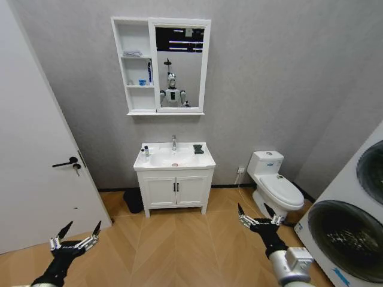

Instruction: Move facial cleanser and shampoo from washbasin to cabinet, then wipe washbasin with towel.

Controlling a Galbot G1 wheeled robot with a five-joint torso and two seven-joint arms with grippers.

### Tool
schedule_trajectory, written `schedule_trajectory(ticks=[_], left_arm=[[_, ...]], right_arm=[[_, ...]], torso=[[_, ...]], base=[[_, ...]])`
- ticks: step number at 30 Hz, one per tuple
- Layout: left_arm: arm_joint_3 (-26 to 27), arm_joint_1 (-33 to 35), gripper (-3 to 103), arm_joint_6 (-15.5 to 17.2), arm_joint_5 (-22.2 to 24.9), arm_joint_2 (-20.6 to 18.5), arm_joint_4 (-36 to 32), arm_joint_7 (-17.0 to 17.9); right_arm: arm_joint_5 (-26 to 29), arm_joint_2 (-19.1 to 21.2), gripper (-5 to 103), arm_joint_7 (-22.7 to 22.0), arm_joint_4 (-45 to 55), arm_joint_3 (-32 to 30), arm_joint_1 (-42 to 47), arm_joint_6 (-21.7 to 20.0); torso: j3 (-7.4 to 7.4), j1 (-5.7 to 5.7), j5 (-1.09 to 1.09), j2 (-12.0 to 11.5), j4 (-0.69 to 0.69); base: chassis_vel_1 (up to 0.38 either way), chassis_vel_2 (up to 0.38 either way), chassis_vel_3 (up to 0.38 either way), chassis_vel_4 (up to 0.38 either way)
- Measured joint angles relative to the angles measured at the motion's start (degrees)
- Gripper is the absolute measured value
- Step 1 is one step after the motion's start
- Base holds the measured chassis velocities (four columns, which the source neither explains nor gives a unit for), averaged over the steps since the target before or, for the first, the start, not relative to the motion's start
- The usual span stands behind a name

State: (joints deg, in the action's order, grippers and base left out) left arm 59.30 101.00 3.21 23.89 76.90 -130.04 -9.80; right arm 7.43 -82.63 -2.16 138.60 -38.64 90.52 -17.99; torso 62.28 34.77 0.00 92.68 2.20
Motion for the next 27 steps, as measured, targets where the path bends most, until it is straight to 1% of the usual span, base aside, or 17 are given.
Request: schedule_trajectory(ticks=[7, 13, 18, 22, 23, 25, 27], left_arm=[[-1.15, -0.38, 100, 0.29, -1.11, 0.51, -0.21, -0.03], [-1.18, -1.12, 100, 0.76, -1.47, 0.26, -0.28, -0.10], [-1.69, -1.39, 100, 0.91, -2.02, 0.42, -0.29, -0.27], [-2.25, -1.61, 100, 0.91, -2.62, 0.62, -0.10, -0.29], [-2.41, -1.64, 100, 0.91, -2.80, 0.72, -0.09, -0.29], [-2.54, -1.80, 100, 1.01, -2.96, 0.78, -0.08, -0.26], [-2.59, -2.06, 100, 1.13, -2.99, 0.79, -0.07, -0.24]], right_arm=[[0.20, 0.07, 100, 0.05, -0.29, -0.35, 0.04, -0.15], [0.35, 0.00, 100, 0.29, -0.40, -0.39, 0.05, -0.16], [0.70, 0.05, 100, 0.59, -0.69, -0.55, 0.01, -0.23], [0.71, -0.05, 100, 0.90, -1.05, -0.55, 0.28, -0.20], [0.71, -0.08, 100, 1.06, -1.21, -0.55, 0.32, -0.13], [0.71, -0.13, 100, 1.23, -1.45, -0.51, 0.36, 0.01], [0.70, -0.15, 100, 1.38, -1.63, -0.51, 0.36, 0.09]], torso=[[0.00, -0.01, 0.00, 0.00, 0.00], [-0.01, -0.02, 0.00, 0.01, 0.00], [0.00, -0.01, 0.00, 0.01, -0.01], [0.01, 0.02, -0.01, -0.01, 0.02], [0.01, 0.02, 0.02, 0.00, 0.00], [0.01, 0.03, -0.01, -0.01, -0.02], [0.01, 0.02, 0.00, -0.01, -0.01]], base=[[0.000, 0.000, 0.000, 0.000], [-0.074, 0.057, 0.061, -0.079], [-0.176, 0.153, 0.168, -0.164], [-0.193, 0.165, 0.176, -0.186], [-0.165, 0.190, 0.187, -0.177], [-0.160, 0.197, 0.184, -0.166], [-0.161, 0.191, 0.165, -0.158]])
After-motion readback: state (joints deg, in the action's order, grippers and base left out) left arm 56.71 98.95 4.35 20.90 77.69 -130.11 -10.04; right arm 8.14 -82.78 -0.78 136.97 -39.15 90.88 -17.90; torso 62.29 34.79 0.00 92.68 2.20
